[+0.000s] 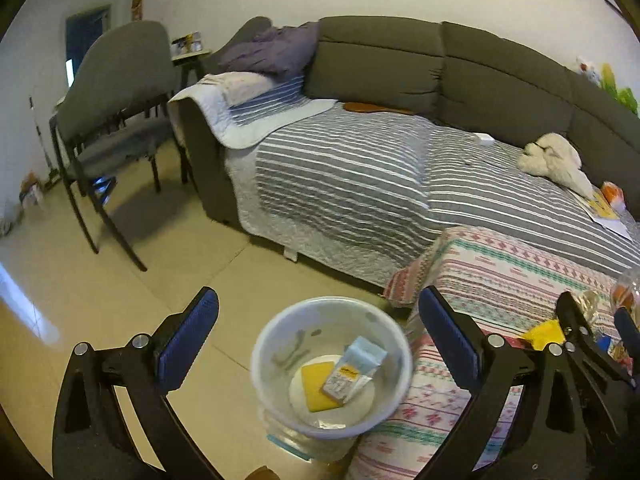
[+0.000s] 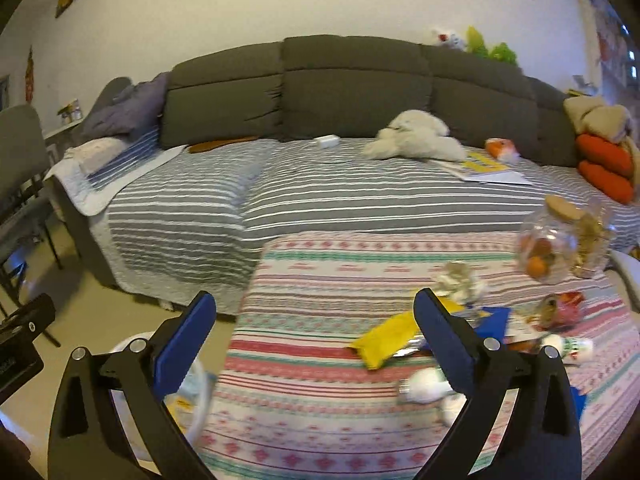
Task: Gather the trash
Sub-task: 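Move both tools back over the table toward the wrappers, then grasp the yellow wrapper and foil with the left tool while the right tool grasps the white bottle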
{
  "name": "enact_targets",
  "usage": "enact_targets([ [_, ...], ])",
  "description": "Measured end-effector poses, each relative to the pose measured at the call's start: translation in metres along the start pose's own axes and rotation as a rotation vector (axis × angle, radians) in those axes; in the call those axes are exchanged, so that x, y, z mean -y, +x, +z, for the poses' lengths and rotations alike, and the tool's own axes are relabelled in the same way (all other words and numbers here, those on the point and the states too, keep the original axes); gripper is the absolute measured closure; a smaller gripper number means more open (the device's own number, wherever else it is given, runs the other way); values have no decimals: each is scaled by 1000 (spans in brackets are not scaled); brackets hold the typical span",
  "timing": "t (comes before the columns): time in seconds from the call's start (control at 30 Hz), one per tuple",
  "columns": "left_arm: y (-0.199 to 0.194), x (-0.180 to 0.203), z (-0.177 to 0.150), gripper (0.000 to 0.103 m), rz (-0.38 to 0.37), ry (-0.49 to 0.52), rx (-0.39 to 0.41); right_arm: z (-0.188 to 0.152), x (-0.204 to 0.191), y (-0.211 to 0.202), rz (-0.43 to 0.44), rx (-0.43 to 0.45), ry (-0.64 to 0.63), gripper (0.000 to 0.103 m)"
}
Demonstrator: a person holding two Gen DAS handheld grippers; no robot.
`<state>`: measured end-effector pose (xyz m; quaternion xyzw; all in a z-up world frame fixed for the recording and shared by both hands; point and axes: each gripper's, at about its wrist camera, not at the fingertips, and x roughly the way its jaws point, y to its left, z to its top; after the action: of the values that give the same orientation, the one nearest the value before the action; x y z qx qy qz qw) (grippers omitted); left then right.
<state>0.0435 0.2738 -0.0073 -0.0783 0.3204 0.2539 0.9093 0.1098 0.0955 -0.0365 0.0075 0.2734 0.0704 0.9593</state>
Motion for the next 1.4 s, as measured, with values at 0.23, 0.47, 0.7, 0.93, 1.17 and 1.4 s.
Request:
enact_targets([
  [0.23, -1, 54, -10, 7, -52, 75, 0, 4, 59, -5, -74, 5, 21, 7],
  [0.47, -3, 96, -21, 7, -109, 117, -10, -5, 105, -9, -133, -15, 43, 7],
  [0.7, -3, 141, -32, 7, -158, 167, -12, -13, 152, -10, -179, -30, 84, 7],
  [0.93, 10, 188, -45, 7, -220, 268, -29, -18, 192, -8, -217, -63, 95, 7],
  [1.17, 43, 224, -63, 7, -299, 371, -118, -18, 233, -7, -202, -99, 99, 7],
  [1.4, 67, 256, -74, 7, -396, 481, -177, -20, 275, 6, -106, -170, 95, 7],
])
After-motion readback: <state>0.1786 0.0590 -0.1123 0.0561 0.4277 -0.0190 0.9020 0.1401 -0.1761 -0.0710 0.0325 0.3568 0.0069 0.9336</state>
